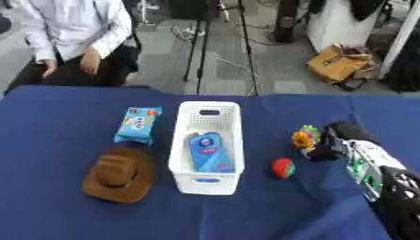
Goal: Pick up objects on the table and place them in the box.
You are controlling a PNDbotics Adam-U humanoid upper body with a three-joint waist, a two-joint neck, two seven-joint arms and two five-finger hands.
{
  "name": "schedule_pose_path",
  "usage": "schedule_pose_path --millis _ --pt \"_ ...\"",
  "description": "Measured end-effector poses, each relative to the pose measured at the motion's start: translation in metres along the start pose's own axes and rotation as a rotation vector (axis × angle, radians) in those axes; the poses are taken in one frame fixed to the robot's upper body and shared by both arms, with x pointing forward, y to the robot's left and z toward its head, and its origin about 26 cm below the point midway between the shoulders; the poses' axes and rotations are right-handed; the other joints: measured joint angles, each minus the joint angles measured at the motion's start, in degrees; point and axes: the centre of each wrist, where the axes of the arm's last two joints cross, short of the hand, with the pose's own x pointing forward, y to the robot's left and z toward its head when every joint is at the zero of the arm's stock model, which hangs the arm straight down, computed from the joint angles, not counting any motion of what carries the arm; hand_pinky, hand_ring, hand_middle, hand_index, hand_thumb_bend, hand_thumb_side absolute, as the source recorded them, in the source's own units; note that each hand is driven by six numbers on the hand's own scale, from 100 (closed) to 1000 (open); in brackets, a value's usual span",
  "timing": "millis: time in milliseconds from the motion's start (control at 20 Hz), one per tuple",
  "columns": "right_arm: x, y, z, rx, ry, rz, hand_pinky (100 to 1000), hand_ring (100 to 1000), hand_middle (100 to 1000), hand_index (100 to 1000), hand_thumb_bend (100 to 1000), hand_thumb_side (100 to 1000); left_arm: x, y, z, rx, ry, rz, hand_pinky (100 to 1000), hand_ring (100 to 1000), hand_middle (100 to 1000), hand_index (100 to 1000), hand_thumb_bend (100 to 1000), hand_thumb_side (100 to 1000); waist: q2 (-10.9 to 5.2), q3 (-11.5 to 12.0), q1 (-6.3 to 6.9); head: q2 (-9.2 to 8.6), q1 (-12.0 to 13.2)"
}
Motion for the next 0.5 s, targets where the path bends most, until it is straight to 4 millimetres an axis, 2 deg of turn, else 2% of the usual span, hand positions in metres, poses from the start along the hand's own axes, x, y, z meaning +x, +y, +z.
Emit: schedule_pose_path --millis 200,350,400,450,500 --pt "0.0004 -0.0004 0.0001 -0.002 -0.002 0.0 895 868 459 618 536 582 0.0 0.0 0.0 -0.002 0.0 0.0 830 769 792 809 100 838 0.02 0.0 0.0 -0.01 0.0" --pt "0.001 -0.0011 0.0002 -0.005 -0.004 0.0 894 871 474 637 582 595 0.0 0.0 0.0 -0.004 0.0 0.0 830 769 792 808 100 837 0.02 0.0 0.0 -0.02 0.0" --pt "0.001 -0.0011 0.0002 -0.005 -0.004 0.0 898 895 552 715 755 674 0.0 0.0 0.0 -0.004 0.0 0.0 830 769 792 808 100 836 0.02 0.0 0.0 -0.03 0.0" --pt "0.0009 -0.0009 0.0002 -0.004 -0.004 0.0 898 895 554 715 743 683 0.0 0.0 0.0 -0.004 0.0 0.0 830 769 792 808 100 836 0.02 0.0 0.0 -0.03 0.0" --pt "0.0008 -0.0003 0.0003 0.0 -0.003 0.001 905 919 596 780 769 707 0.0 0.0 0.0 -0.004 0.0 0.0 830 770 792 808 100 834 0.02 0.0 -0.01 -0.03 -0.1"
